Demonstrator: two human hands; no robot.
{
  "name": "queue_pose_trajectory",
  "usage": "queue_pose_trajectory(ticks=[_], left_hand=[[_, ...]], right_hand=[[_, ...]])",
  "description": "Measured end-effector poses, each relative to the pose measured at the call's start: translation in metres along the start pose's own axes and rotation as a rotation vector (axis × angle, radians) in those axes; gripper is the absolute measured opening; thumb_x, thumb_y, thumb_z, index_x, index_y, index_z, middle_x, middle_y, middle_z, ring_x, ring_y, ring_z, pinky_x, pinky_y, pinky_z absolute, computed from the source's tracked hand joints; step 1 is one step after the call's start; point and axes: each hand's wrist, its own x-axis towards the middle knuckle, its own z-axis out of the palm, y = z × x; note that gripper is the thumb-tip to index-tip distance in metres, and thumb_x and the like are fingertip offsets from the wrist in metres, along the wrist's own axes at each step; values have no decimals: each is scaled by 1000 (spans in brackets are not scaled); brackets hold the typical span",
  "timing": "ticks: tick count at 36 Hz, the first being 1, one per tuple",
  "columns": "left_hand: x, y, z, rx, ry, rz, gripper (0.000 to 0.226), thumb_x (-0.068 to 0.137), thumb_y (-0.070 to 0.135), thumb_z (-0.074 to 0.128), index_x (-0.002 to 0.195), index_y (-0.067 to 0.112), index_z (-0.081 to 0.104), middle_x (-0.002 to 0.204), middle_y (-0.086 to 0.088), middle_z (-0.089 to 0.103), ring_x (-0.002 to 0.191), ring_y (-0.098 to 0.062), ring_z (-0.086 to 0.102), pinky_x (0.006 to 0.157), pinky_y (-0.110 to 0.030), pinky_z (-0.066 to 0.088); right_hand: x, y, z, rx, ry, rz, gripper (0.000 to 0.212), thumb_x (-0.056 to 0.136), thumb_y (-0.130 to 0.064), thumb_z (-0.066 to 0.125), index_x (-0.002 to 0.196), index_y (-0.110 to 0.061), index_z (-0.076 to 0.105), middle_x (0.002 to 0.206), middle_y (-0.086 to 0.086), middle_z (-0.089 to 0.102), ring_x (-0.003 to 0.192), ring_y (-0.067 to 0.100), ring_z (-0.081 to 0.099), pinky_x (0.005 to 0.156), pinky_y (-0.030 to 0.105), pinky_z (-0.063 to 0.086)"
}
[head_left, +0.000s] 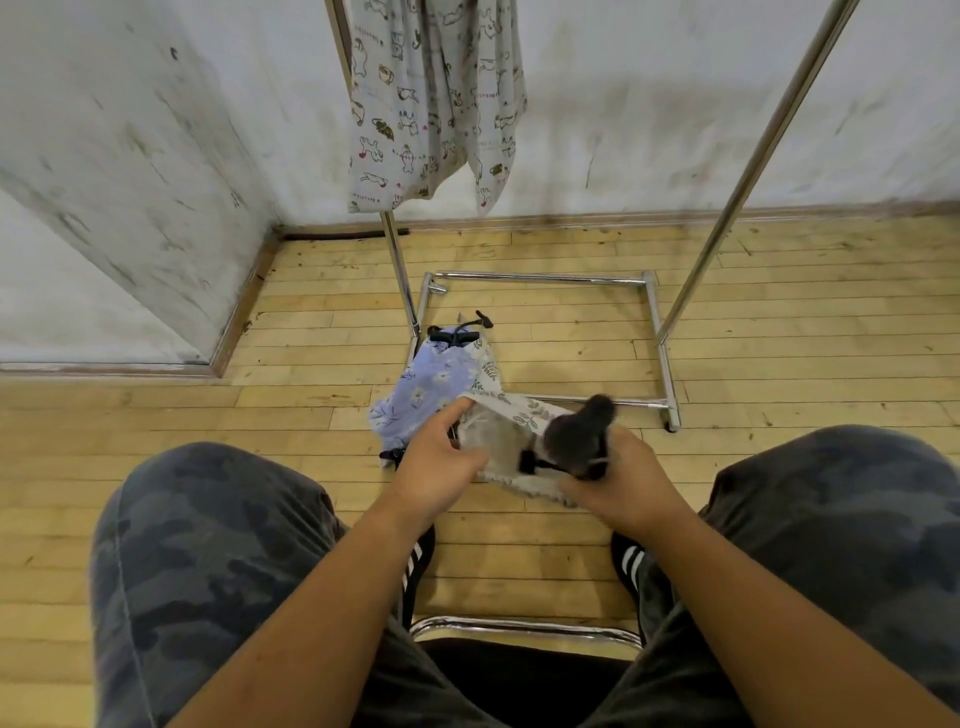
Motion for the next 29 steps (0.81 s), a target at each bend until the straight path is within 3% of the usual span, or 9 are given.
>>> queue_pose_trajectory(ticks=[2,4,7,10,13,16,19,26,29], left_hand=[[-1,1,2,22,-26,11,66,89,4,66,144,38,51,113,15,74,73,-26,59,65,-35,52],[-3,0,3,35,-87,13,69,88,7,71,148,34,50,123,17,71,91,-38,69,83,-43,61],[-6,0,3,25,-87,47,56,85,-2,73,130,30,64,107,18,75,95,-4,73,78,-18,58],[-5,1,4,18,-45,52,41,86,3,74,108,37,69,100,23,75,99,5,68,80,-11,51],[-6,3,2,-25,9,5,44,87,8,74,119,36,65,116,22,66,113,-8,62,96,-31,50],[-10,8,0,-32,-5,14,49,87,5,72,128,32,61,118,22,65,114,-11,64,87,-27,50],[-11,5,2,-33,-56,58,41,89,14,79,122,35,65,117,20,71,112,-5,67,96,-29,53],[-20,6,20,104,-30,252,37,86,36,83,120,32,68,108,17,75,101,5,69,85,-14,54],[-20,8,28,146,48,260,39,84,36,83,118,29,66,104,15,73,95,5,67,77,-6,50]], right_hand=[[4,11,7,-198,-20,-1,25,81,-19,79,91,-39,68,95,-4,67,82,3,61,63,10,41],[8,20,9,-296,-13,43,50,81,-24,80,126,-38,66,117,3,63,105,18,60,81,21,47],[10,17,3,-241,3,72,67,86,-10,74,146,-32,55,132,5,59,122,25,58,97,27,47],[9,17,1,-208,0,36,66,89,4,61,145,-31,56,133,7,55,125,25,54,97,23,43],[8,21,5,-179,-13,-2,69,90,6,57,142,-38,55,121,3,53,117,24,53,91,21,38],[9,22,6,-146,11,-31,65,94,0,57,145,-39,51,123,3,56,117,22,53,91,23,40],[9,17,6,-40,46,-19,55,100,-8,57,149,-32,51,143,-2,55,132,18,51,104,28,45],[7,7,8,34,-18,-74,58,95,0,58,142,-34,57,147,-13,54,128,0,47,90,-4,34],[6,1,5,146,19,-75,57,93,4,55,137,-32,63,137,-13,61,124,-2,54,86,-4,40]])
